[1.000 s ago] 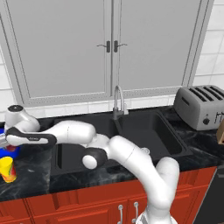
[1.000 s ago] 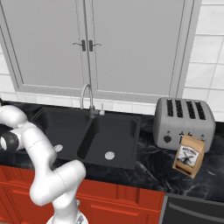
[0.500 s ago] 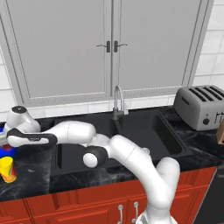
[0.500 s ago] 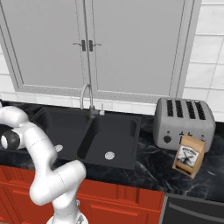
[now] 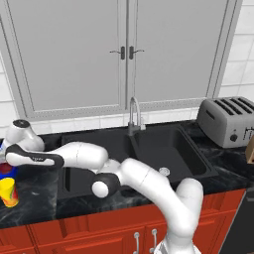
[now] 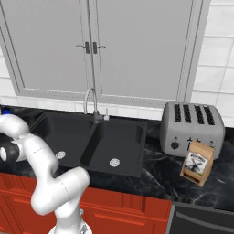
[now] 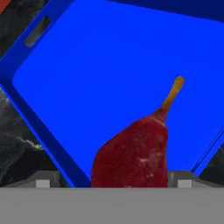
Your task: Pick up all produce items and place them in the sink. Turn on the sink faucet to wash them. Then turn the sink off and put them in the tray.
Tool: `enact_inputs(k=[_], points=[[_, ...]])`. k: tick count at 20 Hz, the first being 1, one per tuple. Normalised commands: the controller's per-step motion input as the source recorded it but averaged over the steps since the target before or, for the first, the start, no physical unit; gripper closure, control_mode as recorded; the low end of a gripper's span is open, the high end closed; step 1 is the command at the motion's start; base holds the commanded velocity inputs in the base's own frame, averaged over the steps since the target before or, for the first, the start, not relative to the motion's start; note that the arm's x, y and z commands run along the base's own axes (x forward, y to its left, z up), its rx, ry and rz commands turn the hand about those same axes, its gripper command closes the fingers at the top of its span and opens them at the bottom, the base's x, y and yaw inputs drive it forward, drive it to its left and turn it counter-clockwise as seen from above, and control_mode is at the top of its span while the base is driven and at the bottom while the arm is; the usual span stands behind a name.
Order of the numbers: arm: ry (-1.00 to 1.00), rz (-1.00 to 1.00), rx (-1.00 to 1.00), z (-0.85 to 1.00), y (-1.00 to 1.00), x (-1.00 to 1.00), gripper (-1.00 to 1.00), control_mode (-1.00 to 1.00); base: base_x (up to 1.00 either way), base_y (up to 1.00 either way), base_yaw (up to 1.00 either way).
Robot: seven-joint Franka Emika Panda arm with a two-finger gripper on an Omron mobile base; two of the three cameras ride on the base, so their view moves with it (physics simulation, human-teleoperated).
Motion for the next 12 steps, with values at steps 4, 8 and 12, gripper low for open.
enact_inputs(k=[4,8,12], points=[[0.18,0.00,-0.22,0.91,0.28,0.04,-1.00,-1.00,0.00,0.00,0.00],[0.18,0.00,-0.22,0.93,0.18,0.00,-1.00,-1.00,0.00,0.00,0.00],[0.16,0.00,-0.22,0.89,0.10,0.00,-1.00,-1.00,0.00,0.00,0.00]])
